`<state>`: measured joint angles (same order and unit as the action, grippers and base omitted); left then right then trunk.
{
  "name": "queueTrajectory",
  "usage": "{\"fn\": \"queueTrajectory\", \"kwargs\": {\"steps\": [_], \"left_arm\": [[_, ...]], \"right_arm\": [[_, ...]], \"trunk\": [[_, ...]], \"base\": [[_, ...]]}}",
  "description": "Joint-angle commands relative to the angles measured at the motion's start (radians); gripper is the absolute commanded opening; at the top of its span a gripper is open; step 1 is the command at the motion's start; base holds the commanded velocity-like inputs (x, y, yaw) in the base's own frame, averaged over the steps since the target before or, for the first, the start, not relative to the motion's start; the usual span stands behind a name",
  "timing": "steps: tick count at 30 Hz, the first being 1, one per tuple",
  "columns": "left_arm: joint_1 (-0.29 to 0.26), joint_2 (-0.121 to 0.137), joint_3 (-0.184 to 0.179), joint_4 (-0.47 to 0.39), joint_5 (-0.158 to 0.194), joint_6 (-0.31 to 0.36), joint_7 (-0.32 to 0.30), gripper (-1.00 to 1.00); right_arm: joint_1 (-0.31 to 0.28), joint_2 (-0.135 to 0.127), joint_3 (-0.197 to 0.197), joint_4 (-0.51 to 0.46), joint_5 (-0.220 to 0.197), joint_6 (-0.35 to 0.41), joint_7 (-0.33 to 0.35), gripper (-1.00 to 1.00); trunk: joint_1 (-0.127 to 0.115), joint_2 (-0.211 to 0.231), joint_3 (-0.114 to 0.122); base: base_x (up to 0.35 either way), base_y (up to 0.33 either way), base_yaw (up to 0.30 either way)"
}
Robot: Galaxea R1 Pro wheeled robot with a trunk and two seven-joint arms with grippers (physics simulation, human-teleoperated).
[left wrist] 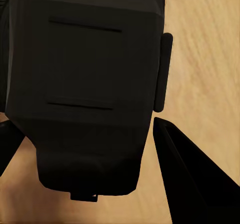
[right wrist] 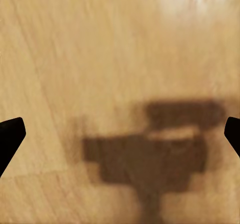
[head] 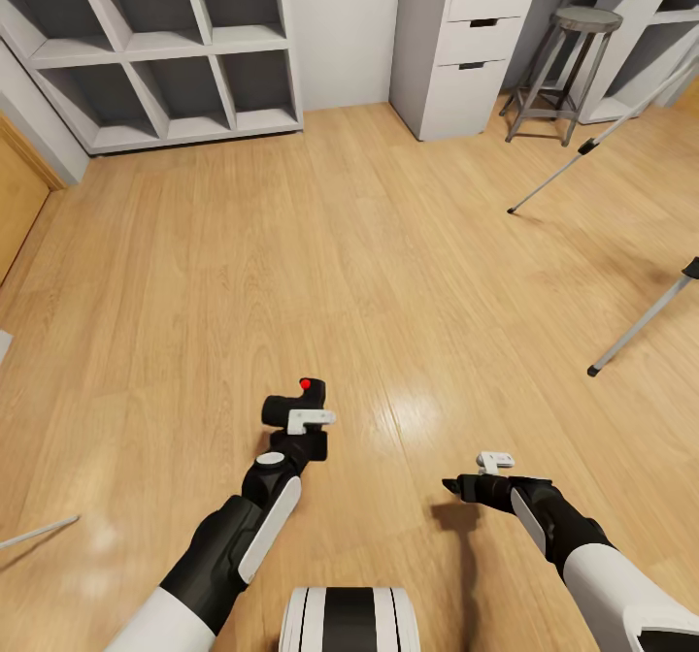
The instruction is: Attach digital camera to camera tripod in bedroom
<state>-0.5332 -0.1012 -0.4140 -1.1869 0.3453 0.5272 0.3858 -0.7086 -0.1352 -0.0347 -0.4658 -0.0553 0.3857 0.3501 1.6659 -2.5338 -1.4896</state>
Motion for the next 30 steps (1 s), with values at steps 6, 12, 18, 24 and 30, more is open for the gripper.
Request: {"fn": "queueTrajectory", "kwargs": {"steps": [6,12,18,24,30], "left_arm": [[-0.001,-0.009,-0.003,-0.001,0.023,0.003,0.035,-1.00],[-0.001,-0.010,-0.003,-0.002,0.055,0.004,0.042,-1.00],[-0.001,-0.010,-0.003,-0.003,0.065,0.006,0.043,-1.00],[-0.001,-0.008,-0.003,-0.002,0.070,0.006,0.043,-1.00],[-0.001,-0.008,-0.003,-0.001,0.073,0.006,0.042,-1.00]], "right_arm": [[0.000,0.000,-0.004,-0.002,-0.006,0.010,0.003,1.00],[0.000,0.000,-0.004,-0.002,-0.006,0.009,0.003,1.00],[0.000,0.000,-0.004,-0.002,-0.006,0.009,0.003,1.00],[0.000,-0.001,-0.004,-0.002,-0.006,0.008,0.003,1.00],[0.000,-0.011,-0.004,-0.005,-0.008,0.009,0.008,1.00]], "trunk": [[0.000,0.000,-0.001],[-0.001,0.000,0.007],[-0.004,0.002,0.030],[-0.006,0.003,0.053],[-0.009,0.004,0.077]], "base": [[0.000,0.000,0.000],[0.000,0.000,0.000],[0.000,0.000,0.000],[0.000,0.000,0.000],[0.000,0.000,0.000]]}}
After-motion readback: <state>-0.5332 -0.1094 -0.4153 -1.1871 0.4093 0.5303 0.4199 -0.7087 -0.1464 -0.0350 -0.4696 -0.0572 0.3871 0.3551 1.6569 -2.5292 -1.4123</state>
